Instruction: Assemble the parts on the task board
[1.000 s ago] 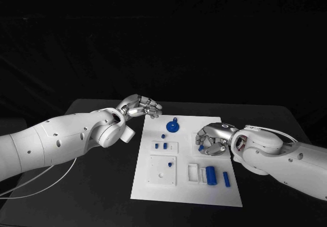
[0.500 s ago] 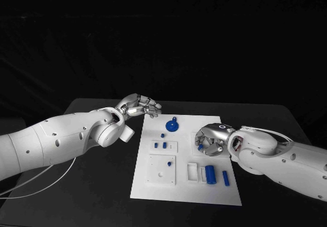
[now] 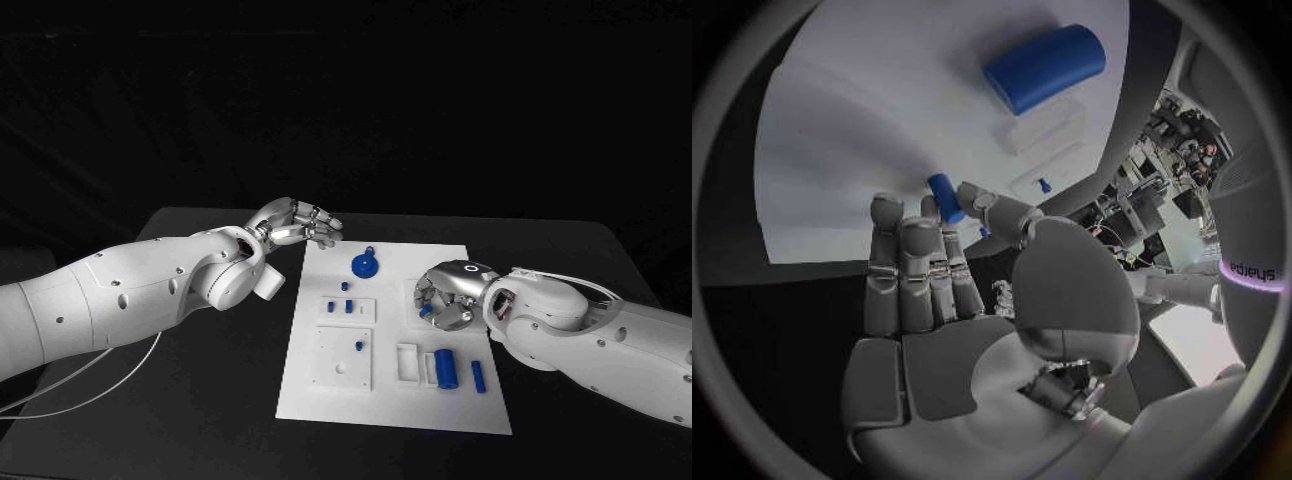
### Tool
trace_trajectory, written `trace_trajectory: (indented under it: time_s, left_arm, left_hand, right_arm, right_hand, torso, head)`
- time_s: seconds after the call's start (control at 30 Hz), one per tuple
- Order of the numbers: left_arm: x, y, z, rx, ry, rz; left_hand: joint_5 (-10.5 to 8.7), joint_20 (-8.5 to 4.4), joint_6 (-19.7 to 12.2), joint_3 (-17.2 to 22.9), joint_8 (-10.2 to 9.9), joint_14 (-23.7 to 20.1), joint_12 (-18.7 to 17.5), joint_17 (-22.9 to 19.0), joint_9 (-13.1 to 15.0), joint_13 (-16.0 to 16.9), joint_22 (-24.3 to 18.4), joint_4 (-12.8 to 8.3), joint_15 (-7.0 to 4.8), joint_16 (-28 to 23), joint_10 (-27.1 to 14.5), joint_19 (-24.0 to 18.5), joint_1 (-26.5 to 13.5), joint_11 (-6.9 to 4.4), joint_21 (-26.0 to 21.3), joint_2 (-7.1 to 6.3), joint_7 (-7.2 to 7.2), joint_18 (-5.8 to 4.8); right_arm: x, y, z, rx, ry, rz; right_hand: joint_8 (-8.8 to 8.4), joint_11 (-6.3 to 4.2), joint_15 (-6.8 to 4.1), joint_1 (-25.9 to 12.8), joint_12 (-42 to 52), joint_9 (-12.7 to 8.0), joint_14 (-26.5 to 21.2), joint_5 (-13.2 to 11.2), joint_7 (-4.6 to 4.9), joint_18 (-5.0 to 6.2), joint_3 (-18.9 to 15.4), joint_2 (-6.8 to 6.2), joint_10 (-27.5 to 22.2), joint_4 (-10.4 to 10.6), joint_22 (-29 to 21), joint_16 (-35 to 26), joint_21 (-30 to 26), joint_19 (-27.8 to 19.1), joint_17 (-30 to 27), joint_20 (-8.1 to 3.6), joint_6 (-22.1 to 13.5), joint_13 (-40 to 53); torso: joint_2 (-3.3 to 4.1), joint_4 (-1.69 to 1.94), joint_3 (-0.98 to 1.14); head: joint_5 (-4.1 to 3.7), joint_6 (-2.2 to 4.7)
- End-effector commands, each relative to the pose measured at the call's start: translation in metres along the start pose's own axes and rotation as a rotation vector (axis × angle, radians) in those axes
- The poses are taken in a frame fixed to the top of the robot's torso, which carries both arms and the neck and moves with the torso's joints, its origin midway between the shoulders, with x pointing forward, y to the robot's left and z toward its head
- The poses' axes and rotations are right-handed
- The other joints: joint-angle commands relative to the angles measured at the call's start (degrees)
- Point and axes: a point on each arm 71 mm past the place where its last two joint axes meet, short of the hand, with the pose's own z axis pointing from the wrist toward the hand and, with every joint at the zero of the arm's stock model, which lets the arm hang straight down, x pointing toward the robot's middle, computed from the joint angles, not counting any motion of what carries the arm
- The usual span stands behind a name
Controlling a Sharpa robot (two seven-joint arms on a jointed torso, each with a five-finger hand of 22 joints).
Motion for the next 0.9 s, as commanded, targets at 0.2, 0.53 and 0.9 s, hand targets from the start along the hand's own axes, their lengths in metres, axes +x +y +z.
trace_trajectory:
  time_s: [0.2, 0.53, 0.9]
  left_arm:
    - [0.002, -0.002, 0.000, 0.014, 0.016, -0.010]
    - [0.002, -0.002, 0.000, 0.014, 0.017, -0.010]
    - [0.003, -0.002, 0.001, 0.014, 0.020, -0.010]
  left_hand:
    - [0.26, 0.31, -0.37, -0.05, 0.19, 0.49, -0.01, 0.13, -0.10, -0.09, 0.11, 0.28, 0.11, -0.37, -0.53, 0.00, -0.13, 0.08, -0.33, 0.67, -0.09, 0.61]
    - [0.25, 0.32, -0.41, -0.08, 0.19, 0.48, -0.01, 0.18, -0.11, -0.12, 0.14, 0.32, 0.12, -0.43, -0.55, 0.00, -0.20, 0.09, -0.37, 0.69, -0.08, 0.60]
    - [0.23, 0.33, -0.44, -0.11, 0.19, 0.48, -0.01, 0.25, -0.12, -0.16, 0.17, 0.39, 0.12, -0.50, -0.56, -0.01, -0.28, 0.10, -0.42, 0.73, -0.07, 0.60]
  right_arm:
    - [-0.003, 0.001, 0.000, -0.006, -0.049, -0.042]
    - [-0.005, 0.005, 0.000, -0.020, -0.078, -0.056]
    - [-0.022, 0.019, -0.009, -0.055, -0.087, -0.025]
  right_hand:
    - [1.26, -0.93, -1.29, 0.38, 1.74, 0.90, 0.08, -0.27, -0.79, 2.56, 1.68, 1.36, 2.87, -0.18, 1.18, 0.40, 0.68, 0.24, 0.19, -0.39, 1.80, 1.78]
    - [1.80, -1.53, -1.86, 0.37, 2.66, 1.57, 0.18, -0.28, -1.11, 2.56, 1.57, 1.96, 3.90, -0.08, 1.16, 0.40, 1.04, 0.47, 0.30, -0.57, 2.37, 3.45]
    - [2.06, -1.72, -2.05, 0.64, 2.98, 2.01, 0.25, -0.28, -1.25, 2.56, 0.70, 2.38, 4.06, -0.12, 1.15, 0.43, 1.24, 0.50, 0.42, -0.70, 2.55, 4.42]
  torso:
    - [-0.02, 0.02, 0.01]
    - [-0.01, 0.02, 0.01]
    - [-0.02, 0.01, -0.03]
  head:
    - [0.03, -0.17]
    - [0.12, -0.16]
    - [0.38, -0.20]
